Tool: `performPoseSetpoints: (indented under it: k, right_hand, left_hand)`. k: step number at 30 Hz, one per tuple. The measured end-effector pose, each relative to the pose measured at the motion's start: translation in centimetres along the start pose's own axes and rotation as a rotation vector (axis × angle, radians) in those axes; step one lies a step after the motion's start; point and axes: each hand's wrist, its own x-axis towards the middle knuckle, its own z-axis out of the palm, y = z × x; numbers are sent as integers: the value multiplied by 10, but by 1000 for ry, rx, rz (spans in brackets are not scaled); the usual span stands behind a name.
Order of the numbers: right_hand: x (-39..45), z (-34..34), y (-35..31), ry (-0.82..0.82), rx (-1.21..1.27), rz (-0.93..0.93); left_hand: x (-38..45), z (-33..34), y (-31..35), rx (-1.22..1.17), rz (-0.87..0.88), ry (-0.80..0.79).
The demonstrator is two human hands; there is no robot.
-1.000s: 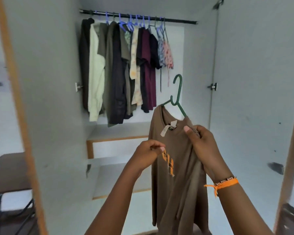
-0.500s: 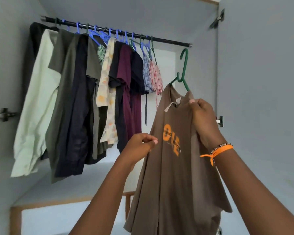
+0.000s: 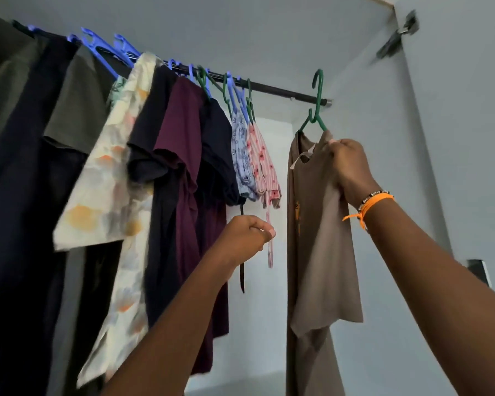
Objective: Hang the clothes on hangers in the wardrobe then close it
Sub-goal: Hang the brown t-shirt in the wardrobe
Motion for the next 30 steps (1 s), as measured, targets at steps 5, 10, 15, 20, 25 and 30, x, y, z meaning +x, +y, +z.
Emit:
performPoseSetpoints:
  k: [5,10,15,20,25,30]
  right_hand:
    - [81,39,52,11,-30,-56]
    - [160,73,91,-2,-121,-131]
    - [233,103,103,-43,-181,-212]
    - [293,124,99,-51,-114,-220]
    - [312,128,90,-21,-238,-232]
    - [308,126,56,-219,-154,-173]
  left_hand:
    - [86,14,-31,71,80,52]
    - [163,30,-45,205,259,233]
    - [238,38,-38,345,381,331]
    - [281,47,-35,458,439,384]
    - [299,56,-45,703,452,455]
    - [306,61,-51,698,384,448]
